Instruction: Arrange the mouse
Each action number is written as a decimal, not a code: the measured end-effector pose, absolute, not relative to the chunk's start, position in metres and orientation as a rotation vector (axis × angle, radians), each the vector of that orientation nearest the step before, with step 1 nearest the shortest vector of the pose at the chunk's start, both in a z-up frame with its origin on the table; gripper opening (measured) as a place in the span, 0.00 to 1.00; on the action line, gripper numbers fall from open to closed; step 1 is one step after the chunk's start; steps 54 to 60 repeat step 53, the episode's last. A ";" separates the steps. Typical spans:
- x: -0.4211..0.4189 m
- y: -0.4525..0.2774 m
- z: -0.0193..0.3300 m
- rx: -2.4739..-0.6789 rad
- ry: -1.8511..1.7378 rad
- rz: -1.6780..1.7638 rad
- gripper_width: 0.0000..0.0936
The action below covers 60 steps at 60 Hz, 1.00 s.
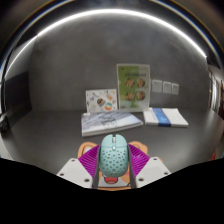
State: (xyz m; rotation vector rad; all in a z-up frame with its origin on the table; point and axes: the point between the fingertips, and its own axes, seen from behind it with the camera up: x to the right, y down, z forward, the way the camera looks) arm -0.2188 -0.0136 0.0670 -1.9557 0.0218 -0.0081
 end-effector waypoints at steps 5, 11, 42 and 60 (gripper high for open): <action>-0.226 -0.014 0.027 -1.995 0.021 -0.027 0.45; -0.228 -0.018 0.004 -2.051 0.051 -0.033 0.46; -0.209 -0.115 0.042 -2.148 0.050 0.018 0.91; -0.146 -0.167 0.062 -2.150 0.105 -0.076 0.91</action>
